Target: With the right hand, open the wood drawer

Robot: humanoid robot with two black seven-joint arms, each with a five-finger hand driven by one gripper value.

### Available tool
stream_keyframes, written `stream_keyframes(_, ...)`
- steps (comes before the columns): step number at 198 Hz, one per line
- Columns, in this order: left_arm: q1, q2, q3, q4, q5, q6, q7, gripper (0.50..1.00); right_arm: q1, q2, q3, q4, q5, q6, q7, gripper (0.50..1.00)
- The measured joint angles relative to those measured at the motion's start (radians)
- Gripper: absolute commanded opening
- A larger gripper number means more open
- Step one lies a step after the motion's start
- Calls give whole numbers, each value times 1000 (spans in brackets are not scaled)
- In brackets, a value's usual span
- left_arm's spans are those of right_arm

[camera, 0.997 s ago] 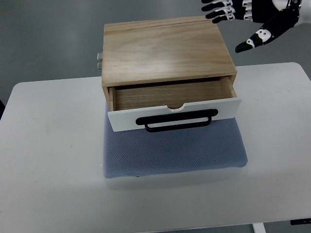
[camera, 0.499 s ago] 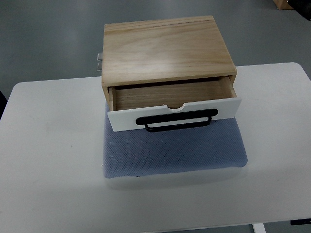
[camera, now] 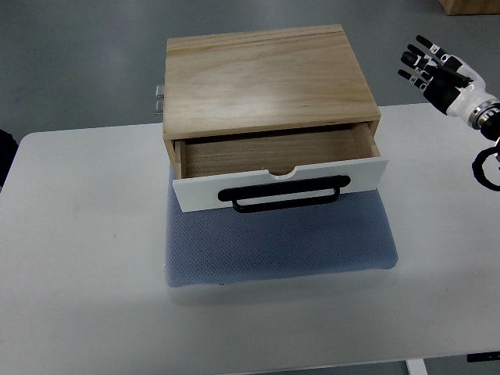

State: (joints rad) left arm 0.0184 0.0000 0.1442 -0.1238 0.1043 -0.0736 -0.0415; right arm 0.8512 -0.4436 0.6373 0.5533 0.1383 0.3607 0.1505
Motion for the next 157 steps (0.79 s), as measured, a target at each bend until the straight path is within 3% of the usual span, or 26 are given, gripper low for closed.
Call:
stream_keyframes(52, 0, 0, 0, 0, 0, 0, 0, 1000, -14, 12, 3, -1, 94, -3, -59, 944)
stream_keyframes(157, 0, 0, 0, 0, 0, 0, 0, 1000, -30, 30, -6, 2, 76, 26, -52, 944)
